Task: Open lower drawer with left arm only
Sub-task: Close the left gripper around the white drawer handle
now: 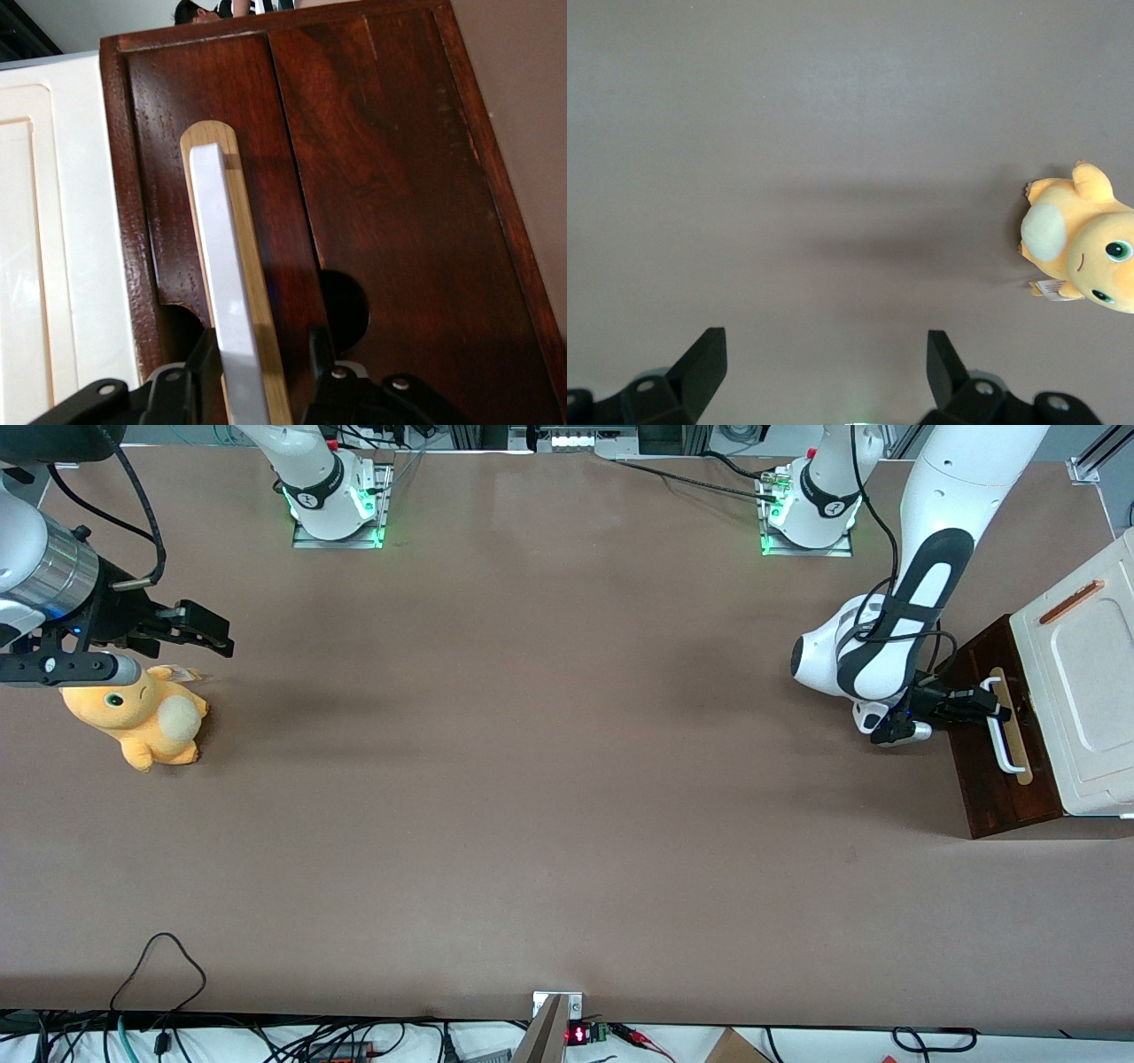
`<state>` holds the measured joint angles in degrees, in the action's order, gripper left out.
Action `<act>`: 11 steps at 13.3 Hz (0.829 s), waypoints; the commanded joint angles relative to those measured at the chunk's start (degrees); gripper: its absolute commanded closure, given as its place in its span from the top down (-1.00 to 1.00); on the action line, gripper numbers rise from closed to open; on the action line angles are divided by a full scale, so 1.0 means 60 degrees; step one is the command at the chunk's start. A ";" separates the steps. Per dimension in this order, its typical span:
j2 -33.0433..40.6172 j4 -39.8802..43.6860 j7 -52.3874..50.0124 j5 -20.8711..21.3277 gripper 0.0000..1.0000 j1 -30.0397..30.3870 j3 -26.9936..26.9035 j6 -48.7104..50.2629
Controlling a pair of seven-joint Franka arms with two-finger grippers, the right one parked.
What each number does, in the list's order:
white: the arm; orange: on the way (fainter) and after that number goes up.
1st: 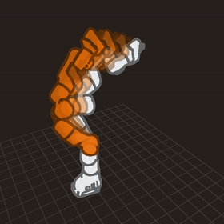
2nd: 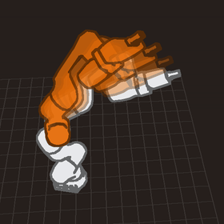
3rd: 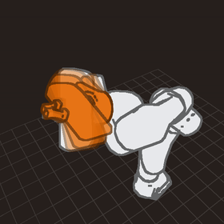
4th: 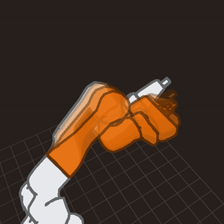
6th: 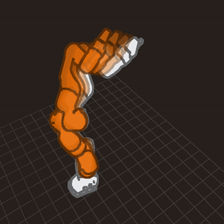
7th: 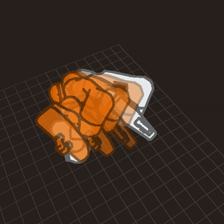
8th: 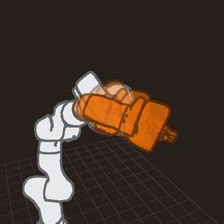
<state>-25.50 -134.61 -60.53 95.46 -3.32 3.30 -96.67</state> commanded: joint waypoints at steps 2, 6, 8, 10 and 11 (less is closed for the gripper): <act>-0.0086 0.0096 -0.0282 0.0174 -0.07 -0.0105 -0.0198 -0.0045; -0.0072 0.0095 -0.0282 0.0174 -0.43 -0.0120 -0.0198 -0.0045; -0.0057 0.0095 -0.0326 0.0160 -0.69 -0.0120 -0.0198 -0.0045; -0.0042 0.0081 -0.0399 0.0130 -1.00 -0.0134 -0.0198 -0.0045; -0.0042 0.0095 -0.0400 0.0130 -1.00 -0.0149 -0.0183 -0.0045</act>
<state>-25.25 -134.47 -63.49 95.54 -3.92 2.87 -95.62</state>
